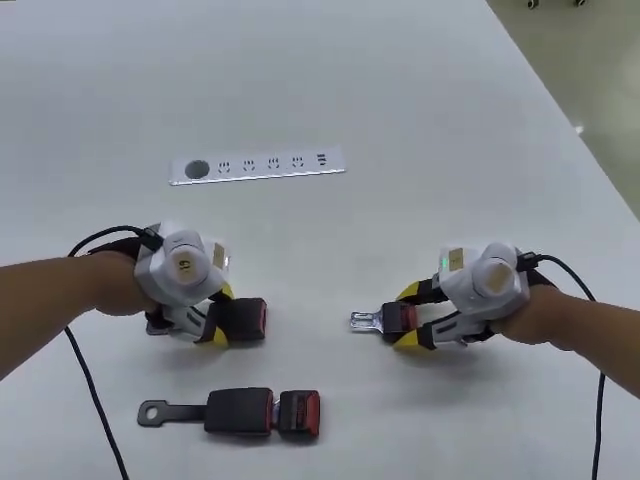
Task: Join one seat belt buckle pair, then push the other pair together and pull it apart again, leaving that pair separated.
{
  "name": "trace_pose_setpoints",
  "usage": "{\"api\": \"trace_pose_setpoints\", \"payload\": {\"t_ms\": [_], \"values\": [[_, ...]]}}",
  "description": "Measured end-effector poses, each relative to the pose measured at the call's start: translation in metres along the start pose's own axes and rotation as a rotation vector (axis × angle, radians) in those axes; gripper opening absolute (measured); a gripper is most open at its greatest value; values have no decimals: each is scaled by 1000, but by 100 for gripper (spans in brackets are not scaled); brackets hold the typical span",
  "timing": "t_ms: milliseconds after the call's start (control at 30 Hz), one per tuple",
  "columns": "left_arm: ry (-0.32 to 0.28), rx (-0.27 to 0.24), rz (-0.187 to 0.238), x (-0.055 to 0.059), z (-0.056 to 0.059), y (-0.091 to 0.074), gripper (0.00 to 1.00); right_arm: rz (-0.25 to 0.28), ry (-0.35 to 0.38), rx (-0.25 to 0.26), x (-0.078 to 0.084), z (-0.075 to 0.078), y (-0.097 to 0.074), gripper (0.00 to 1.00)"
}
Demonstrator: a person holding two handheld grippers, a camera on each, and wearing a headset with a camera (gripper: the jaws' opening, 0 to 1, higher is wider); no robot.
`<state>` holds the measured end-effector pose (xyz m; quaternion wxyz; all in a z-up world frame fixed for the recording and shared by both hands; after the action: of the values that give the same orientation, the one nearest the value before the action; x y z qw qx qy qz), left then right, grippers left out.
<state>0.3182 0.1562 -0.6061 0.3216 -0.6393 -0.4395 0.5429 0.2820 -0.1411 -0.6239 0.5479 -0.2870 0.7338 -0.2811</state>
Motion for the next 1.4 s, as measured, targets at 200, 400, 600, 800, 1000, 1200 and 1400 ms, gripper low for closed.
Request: {"api": "trace_pose_setpoints", "payload": {"t_ms": [200,400,600,800,1000,1200,1400], "values": [[-25,-22,-14,-3,3,-1,34,-12,-20,3,0,1,1,35],[-208,-85,15,0,4,-1,59,-5,14,72,-3,-3,-8,37],[-324,-138,57,-1,3,-22,67,133,126,203,-9,-2,-16,54],[-495,-246,134,4,-1,-46,78,245,184,325,-25,-14,-27,67],[-591,-332,205,4,11,-77,87,366,258,448,-39,-30,-30,72],[-677,-392,243,18,23,-99,96,400,268,525,-56,-56,-32,83],[-757,-439,289,34,40,-121,100,454,282,589,-69,-78,-31,92]]}}
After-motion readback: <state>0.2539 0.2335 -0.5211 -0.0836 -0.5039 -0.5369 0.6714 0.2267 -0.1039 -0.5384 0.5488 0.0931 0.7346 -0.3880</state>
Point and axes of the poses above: the centre of the closed fingertips' face, and the gripper's own axes: y roughly forward along the fingers, z roughly to its right, x roughly out of its underside, the point moved 9 cm from there along -y, roughly backward along the fingers, and after that the axes turned 15 degrees about -x, right-handed, at the moved point
